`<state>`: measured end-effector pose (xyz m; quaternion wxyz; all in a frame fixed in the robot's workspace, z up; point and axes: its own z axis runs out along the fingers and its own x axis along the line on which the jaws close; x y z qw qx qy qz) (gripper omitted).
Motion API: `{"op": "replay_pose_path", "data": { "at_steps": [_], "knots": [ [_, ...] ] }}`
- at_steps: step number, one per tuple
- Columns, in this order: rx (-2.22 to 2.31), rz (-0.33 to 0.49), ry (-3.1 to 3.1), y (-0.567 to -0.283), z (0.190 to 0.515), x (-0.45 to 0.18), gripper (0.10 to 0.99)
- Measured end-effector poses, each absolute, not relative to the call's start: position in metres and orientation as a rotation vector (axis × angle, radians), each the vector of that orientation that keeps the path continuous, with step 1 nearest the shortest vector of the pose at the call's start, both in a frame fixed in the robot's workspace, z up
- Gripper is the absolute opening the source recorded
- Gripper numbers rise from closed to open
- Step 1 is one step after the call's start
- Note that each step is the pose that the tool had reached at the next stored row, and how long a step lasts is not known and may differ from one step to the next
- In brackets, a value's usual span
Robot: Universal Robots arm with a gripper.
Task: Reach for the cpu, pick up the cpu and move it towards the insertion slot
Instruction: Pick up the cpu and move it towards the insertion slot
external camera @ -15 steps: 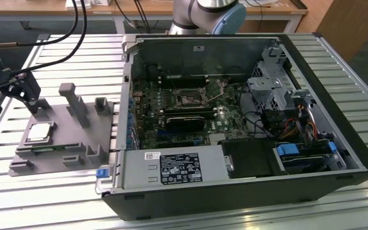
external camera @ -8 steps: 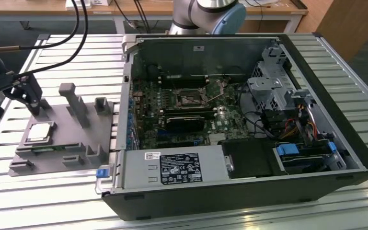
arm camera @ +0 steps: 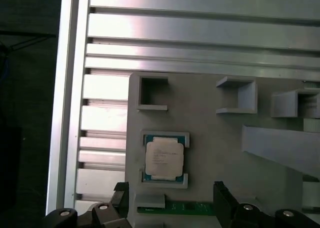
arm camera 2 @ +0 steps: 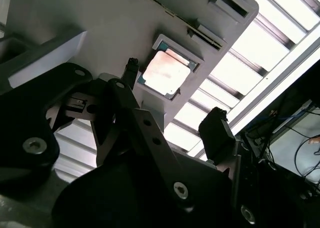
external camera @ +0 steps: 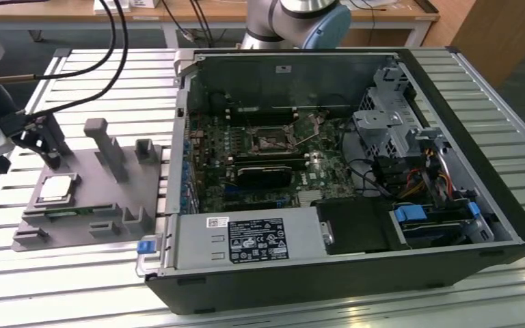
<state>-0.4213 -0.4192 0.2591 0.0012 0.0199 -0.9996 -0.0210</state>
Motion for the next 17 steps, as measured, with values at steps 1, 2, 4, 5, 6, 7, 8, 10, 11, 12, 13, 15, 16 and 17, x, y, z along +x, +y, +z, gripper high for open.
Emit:
{"op": "replay_pose_path", "data": {
  "at_steps": [1,2,4,5,6,7,8,10,11,12,13,15,16,17],
  "knots": [
    [0.063,-0.066,-3.138,-0.419,0.257,-0.421,0.765],
    [0.063,-0.066,-3.138,-0.419,0.256,-0.421,0.765],
    [0.063,-0.066,-3.138,-0.419,0.253,-0.421,0.765],
    [0.064,-0.066,-3.138,-0.419,0.252,-0.421,0.765],
    [0.064,-0.065,-3.138,-0.419,0.251,-0.421,0.765],
    [0.065,-0.065,-3.138,-0.418,0.25,-0.421,0.765],
    [0.066,-0.065,-3.138,-0.418,0.248,-0.421,0.765],
    [0.068,-0.064,-3.138,-0.417,0.245,-0.421,0.765],
    [0.068,-0.064,-3.138,-0.417,0.243,-0.422,0.765],
    [0.068,-0.064,-3.138,-0.417,0.241,-0.422,0.765],
    [0.068,-0.064,-3.138,-0.417,0.239,-0.422,0.765],
    [0.068,-0.064,-3.137,-0.416,0.235,-0.422,0.765],
    [0.069,-0.064,-3.137,-0.416,0.234,-0.422,0.765],
    [0.069,-0.064,-3.137,-0.416,0.232,-0.422,0.765]
  ]
}}
